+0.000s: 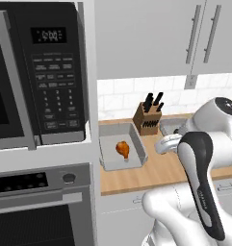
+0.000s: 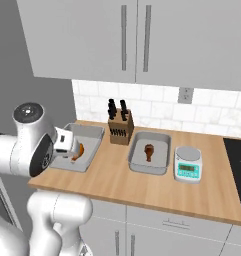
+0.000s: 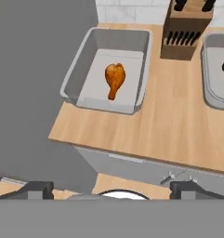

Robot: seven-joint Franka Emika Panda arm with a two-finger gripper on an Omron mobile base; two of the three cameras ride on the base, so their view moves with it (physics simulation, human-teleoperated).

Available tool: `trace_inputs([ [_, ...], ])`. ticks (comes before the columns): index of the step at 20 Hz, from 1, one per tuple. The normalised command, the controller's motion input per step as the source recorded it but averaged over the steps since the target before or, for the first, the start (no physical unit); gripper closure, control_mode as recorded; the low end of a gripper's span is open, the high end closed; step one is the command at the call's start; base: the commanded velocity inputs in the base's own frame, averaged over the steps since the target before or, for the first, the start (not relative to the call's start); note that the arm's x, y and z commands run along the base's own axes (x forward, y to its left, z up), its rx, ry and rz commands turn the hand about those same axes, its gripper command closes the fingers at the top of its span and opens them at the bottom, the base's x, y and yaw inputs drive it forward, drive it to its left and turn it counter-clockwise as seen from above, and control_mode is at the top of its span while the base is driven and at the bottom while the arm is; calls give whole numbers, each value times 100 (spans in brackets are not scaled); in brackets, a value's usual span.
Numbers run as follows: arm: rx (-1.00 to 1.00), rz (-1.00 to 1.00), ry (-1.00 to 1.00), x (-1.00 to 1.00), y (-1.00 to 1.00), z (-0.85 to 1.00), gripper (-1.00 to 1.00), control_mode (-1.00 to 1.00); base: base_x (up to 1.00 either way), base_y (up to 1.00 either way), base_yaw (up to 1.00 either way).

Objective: Place one tomato and one chicken drumstick in each tupperware on the nearby counter, to pack two identical lunches.

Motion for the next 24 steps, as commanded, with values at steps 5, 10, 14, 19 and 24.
trace_inputs([
  [5, -2, 4, 1, -8, 0, -19, -100, 100, -40, 0, 23],
  [10, 0, 0, 0, 0, 0, 0, -100, 100, -73, 2, 54],
  [14, 0, 0, 0, 0, 0, 0, -100, 100, -58, 32, 65],
  [19, 0, 0, 0, 0, 0, 0, -100, 100, -31, 77, 74],
  [24, 0, 0, 0, 0, 0, 0, -100, 100, -11, 62, 79],
])
